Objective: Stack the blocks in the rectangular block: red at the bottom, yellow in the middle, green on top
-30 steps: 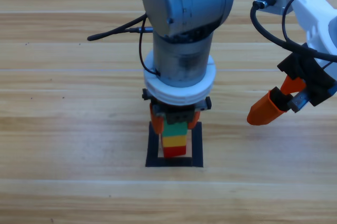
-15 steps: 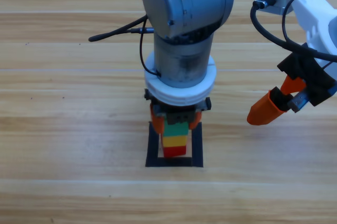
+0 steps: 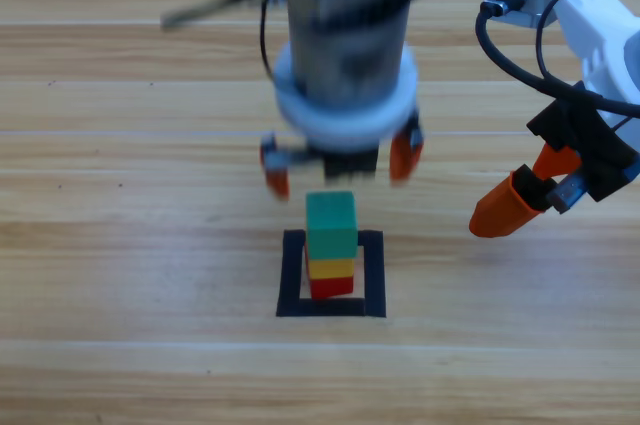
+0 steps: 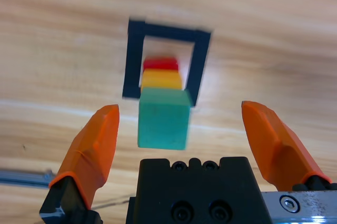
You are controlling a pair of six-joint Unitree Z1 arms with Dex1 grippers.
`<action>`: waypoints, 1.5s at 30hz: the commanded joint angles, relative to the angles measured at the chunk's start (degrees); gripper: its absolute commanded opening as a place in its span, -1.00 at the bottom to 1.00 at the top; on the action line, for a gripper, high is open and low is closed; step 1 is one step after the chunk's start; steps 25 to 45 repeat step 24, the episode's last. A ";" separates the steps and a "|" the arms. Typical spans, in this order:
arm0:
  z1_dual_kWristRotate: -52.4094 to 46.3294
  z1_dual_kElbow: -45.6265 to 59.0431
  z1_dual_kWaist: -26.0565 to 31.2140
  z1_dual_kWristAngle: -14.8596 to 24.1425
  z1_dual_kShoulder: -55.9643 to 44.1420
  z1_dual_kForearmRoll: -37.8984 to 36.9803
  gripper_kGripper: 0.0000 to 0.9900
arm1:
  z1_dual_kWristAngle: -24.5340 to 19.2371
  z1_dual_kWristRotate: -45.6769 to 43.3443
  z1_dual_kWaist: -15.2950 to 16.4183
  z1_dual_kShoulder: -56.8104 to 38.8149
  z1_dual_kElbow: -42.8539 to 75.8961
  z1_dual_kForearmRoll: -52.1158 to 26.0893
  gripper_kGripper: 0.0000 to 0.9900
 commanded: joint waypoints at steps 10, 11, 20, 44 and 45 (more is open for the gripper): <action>2.85 31.25 -15.16 21.85 -30.32 -6.47 1.00 | 1.00 -0.54 -1.26 3.63 -0.49 -0.87 1.00; 3.20 35.82 -15.51 21.94 -32.78 -8.76 1.00 | 1.00 -0.54 -1.26 3.63 -0.49 -0.87 1.00; 7.69 49.53 -15.60 21.85 -38.67 -18.25 1.00 | 0.91 -0.54 -1.26 3.63 -0.49 -0.87 1.00; 7.69 49.44 -15.60 21.85 -38.58 -18.43 1.00 | 0.56 -0.54 -1.26 3.55 -0.40 -0.87 1.00; 7.69 49.44 -15.60 21.85 -38.58 -18.43 1.00 | 0.56 -0.54 -1.26 3.55 -0.40 -0.87 1.00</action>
